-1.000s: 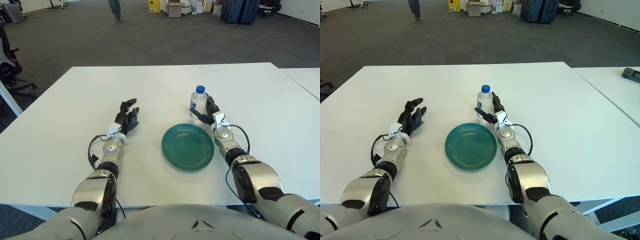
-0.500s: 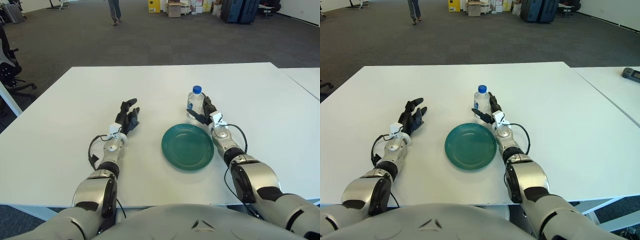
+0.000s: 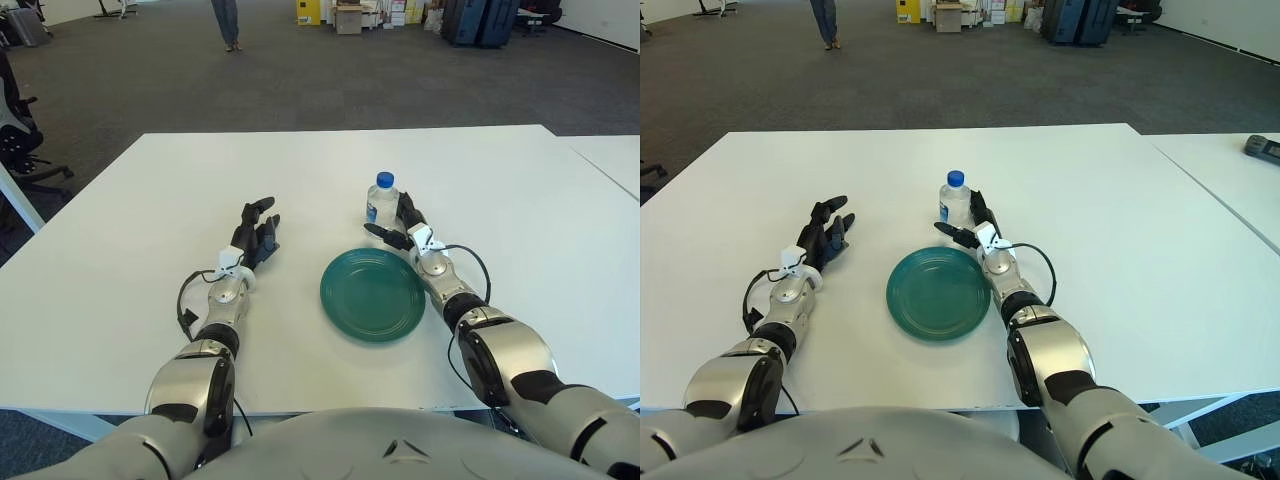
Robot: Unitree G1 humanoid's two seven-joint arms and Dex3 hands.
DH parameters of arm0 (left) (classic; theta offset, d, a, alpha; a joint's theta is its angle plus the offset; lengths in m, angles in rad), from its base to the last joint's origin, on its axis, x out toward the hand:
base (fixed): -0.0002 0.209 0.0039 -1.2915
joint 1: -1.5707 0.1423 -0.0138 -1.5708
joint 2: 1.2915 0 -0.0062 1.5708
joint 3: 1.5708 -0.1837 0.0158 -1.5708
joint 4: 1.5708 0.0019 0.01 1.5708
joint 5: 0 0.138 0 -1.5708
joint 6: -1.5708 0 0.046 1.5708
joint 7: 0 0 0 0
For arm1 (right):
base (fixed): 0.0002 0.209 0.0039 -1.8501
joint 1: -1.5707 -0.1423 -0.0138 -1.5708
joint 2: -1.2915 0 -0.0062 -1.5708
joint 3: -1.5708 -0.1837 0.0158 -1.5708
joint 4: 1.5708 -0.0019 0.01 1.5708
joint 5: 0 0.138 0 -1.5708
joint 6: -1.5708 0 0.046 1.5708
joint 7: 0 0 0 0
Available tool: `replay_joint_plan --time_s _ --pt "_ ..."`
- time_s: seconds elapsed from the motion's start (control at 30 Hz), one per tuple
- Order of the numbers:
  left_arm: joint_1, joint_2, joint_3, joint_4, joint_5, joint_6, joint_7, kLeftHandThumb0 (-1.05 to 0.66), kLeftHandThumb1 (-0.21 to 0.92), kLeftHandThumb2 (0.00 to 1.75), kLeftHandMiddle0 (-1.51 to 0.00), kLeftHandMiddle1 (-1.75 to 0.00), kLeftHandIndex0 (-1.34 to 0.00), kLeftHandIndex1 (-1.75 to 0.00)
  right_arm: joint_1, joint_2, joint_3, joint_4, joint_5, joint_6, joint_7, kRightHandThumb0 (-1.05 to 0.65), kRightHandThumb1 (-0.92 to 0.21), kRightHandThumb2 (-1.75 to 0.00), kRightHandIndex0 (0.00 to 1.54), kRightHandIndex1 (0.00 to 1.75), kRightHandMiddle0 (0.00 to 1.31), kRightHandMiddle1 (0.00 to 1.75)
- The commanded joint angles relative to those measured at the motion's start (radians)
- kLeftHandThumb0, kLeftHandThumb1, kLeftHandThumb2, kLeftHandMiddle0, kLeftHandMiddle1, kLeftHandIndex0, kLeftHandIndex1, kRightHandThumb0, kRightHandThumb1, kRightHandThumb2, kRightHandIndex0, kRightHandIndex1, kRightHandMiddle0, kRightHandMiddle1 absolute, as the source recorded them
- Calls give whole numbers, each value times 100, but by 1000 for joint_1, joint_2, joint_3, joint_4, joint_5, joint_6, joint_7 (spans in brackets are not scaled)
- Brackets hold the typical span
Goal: Put the bottle into the plate.
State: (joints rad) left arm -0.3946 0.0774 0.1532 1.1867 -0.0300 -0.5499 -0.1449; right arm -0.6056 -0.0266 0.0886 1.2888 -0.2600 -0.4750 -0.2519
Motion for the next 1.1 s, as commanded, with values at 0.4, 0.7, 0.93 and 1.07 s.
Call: replay_joint_plan --time_s 0.4,0.7,0.93,1.07 --pt "25 -9 -5 34 4 33 0 -78 92 90 -50 -11 0 -94 -71 49 27 19 -49 155 -234 -21 -22 -99 87 175 62 174" --pt "26 -9 1 35 -3 32 -10 -78 92 89 -49 -12 0 -97 -78 77 -72 10 59 162 -147 1 -25 -126 110 175 89 175" --pt "28 -10 9 36 -14 30 -28 -78 92 87 -50 -13 0 -100 -80 82 -114 11 95 165 -116 -1 -25 -130 121 175 100 175" --pt "28 -11 14 39 -20 29 -39 -78 92 85 -51 -15 0 -103 -78 79 -128 13 106 167 -104 -2 -26 -131 124 175 103 175"
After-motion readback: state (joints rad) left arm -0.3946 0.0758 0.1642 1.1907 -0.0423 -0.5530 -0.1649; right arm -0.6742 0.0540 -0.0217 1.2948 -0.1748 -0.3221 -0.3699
